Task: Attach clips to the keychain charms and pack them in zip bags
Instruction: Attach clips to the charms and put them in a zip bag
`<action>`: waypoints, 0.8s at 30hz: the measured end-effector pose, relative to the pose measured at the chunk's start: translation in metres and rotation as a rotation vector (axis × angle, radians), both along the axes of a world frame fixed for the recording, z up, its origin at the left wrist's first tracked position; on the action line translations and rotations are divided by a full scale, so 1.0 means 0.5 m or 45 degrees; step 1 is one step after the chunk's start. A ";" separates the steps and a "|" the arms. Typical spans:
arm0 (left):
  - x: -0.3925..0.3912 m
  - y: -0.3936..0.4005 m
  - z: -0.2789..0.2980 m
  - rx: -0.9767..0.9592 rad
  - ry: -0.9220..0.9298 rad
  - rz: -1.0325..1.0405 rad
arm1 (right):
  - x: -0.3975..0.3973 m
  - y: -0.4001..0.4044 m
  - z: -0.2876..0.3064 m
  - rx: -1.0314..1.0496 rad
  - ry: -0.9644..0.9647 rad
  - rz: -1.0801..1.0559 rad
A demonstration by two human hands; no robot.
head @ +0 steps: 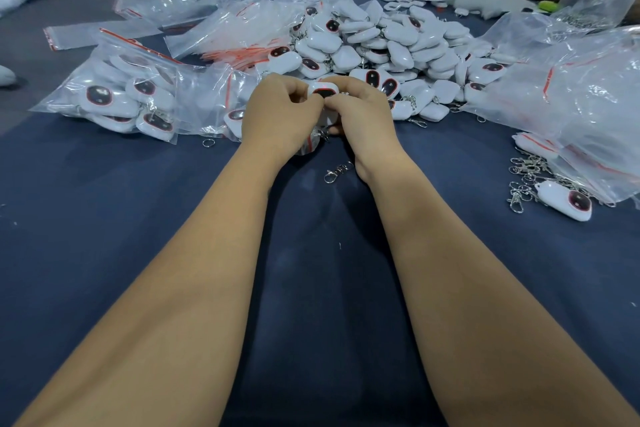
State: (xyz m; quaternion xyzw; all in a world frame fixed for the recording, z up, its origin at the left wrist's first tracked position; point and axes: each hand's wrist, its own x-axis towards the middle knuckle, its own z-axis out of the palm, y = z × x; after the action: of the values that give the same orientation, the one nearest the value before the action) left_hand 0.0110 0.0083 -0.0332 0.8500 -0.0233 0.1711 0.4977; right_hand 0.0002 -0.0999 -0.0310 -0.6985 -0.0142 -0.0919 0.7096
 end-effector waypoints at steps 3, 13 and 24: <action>0.000 0.000 -0.001 -0.016 -0.009 -0.002 | 0.000 0.000 0.002 0.007 0.007 0.005; -0.004 0.000 -0.004 -0.190 0.004 -0.051 | 0.008 0.003 0.002 0.181 0.055 -0.188; 0.000 0.001 -0.004 -0.330 -0.046 0.002 | 0.006 0.011 0.012 0.680 0.046 -0.046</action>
State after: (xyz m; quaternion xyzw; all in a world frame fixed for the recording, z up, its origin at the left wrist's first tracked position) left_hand 0.0108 0.0090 -0.0349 0.7753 -0.0093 0.1884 0.6027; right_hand 0.0030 -0.0945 -0.0250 -0.4882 0.0355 -0.0925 0.8671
